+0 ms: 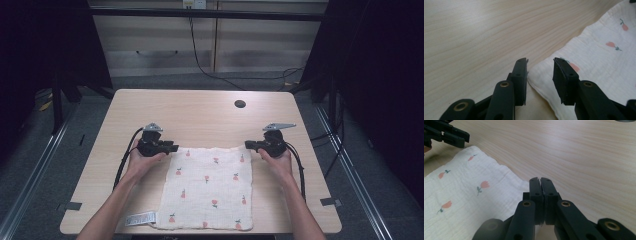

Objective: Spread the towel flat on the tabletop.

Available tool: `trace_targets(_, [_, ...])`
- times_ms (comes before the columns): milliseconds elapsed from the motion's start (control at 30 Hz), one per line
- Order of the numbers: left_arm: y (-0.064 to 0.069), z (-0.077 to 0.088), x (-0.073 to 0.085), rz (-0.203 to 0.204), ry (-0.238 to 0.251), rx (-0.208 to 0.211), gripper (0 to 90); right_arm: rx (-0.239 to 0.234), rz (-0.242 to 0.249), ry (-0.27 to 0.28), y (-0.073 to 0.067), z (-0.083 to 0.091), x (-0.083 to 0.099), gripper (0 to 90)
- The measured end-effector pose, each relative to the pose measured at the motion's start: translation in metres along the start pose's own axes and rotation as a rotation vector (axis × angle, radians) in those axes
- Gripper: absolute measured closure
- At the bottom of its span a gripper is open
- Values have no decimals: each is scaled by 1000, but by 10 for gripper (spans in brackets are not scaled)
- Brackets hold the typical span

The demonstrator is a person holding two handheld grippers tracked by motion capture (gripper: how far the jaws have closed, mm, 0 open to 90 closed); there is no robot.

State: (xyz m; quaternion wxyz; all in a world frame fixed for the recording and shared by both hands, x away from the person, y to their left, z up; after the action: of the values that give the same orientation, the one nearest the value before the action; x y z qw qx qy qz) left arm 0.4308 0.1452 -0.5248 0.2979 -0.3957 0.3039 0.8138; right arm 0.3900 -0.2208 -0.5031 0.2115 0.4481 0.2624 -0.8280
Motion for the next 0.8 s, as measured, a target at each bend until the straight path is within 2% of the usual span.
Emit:
trace_targets(33, [-1, -1, 1, -19, -7, -31, 672, 1, 2, -6, 0, 0, 1, 885])
trace_targets(67, [-3, -3, 2, -16, -13, -46, 672, 1, 2, -6, 0, 0, 1, 885])
trace_targets(100, [-4, -4, 3, -2, -13, -37, 675, -2, 3, -3, 0, 1, 1, 885])
trace_targets(133, [-5, -6, 4, -5, -19, -53, 676, -3, 0, -3, 0, 1, 2, 885])
trace_targets(200, [-3, -8, 6, -16, -23, -38, 693, -5, 0, -5, 0, 2, 3, 885])
trace_targets(367, [0, -11, 5, -43, -22, -61, 688, -5, -2, -10, 1, 0, 4, 879])
trace_targets(533, [1, -7, 9, -91, -34, -46, 815, -7, -6, -7, 1, 0, 4, 881])
trace_targets(667, [5, -5, 10, -88, -39, -43, 861, -10, -16, -7, 2, 0, 4, 882])
trace_targets(700, [6, -5, 10, -91, -38, -52, 863, -15, -18, -10, 2, -1, 5, 883])
trace_targets(800, [5, -5, 9, -72, -39, -52, 865, -19, -22, -15, 2, -3, 6, 884])
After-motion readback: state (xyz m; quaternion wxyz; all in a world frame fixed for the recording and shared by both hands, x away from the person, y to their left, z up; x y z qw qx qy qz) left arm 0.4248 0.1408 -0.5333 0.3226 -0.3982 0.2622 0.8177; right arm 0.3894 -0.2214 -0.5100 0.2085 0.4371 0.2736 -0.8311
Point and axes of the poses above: each handheld gripper's, and its own axes: z roughly backward along the jaws, x roughly out of its underside, y roughly to its right, the point moved 4 cm from there along -z, roughly forward along the jaws, and after that the axes turned 9 degrees about y, right-handed, at the moved point
